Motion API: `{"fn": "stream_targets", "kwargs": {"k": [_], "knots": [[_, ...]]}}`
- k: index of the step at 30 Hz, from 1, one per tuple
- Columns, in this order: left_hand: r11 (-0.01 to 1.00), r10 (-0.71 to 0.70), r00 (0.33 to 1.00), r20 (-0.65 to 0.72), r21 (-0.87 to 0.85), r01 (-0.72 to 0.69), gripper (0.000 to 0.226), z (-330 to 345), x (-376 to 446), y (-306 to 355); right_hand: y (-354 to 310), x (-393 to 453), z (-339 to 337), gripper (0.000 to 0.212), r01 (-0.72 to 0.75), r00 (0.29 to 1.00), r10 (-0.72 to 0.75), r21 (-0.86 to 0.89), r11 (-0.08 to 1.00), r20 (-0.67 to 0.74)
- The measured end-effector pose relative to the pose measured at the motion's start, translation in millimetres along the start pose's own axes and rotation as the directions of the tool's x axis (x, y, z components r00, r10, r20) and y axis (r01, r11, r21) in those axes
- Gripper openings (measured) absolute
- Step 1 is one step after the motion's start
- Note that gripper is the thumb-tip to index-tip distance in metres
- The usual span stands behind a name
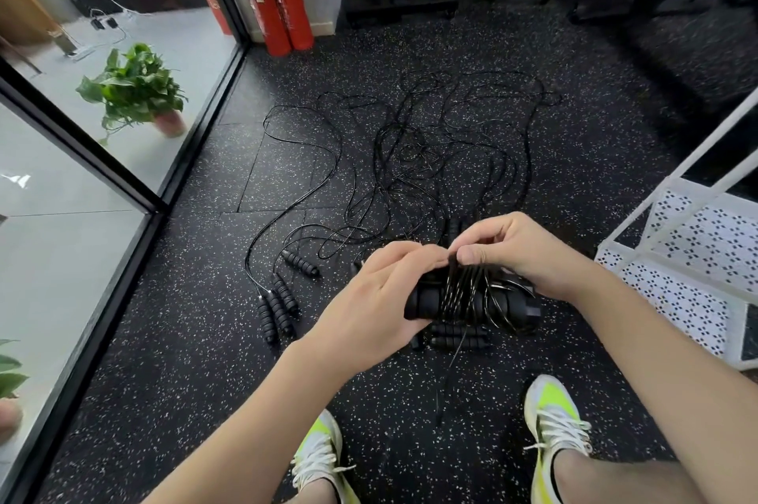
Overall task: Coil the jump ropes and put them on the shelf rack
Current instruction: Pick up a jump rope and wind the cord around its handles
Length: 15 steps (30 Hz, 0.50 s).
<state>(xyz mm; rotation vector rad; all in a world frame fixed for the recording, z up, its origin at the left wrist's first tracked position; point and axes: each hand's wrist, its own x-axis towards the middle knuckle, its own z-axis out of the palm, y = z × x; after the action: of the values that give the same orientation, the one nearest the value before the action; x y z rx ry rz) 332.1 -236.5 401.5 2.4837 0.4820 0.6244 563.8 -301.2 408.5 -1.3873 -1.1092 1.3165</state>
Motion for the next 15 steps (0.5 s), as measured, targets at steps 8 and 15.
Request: {"fn": "stream_targets", "kwargs": {"k": [8,15], "knots": [[0.996,-0.079,0.966,-0.248,0.017,0.086,0.057,-1,2,2,40,1,25,0.019,-0.232,0.973,0.232,0.130,0.964,0.011],[0.956,-0.160,0.928,-0.335,0.181,0.231,0.050,-11,11,-30,22,-5,85,0.018,-0.171,0.973,0.215,-0.372,0.913,0.081]]}}
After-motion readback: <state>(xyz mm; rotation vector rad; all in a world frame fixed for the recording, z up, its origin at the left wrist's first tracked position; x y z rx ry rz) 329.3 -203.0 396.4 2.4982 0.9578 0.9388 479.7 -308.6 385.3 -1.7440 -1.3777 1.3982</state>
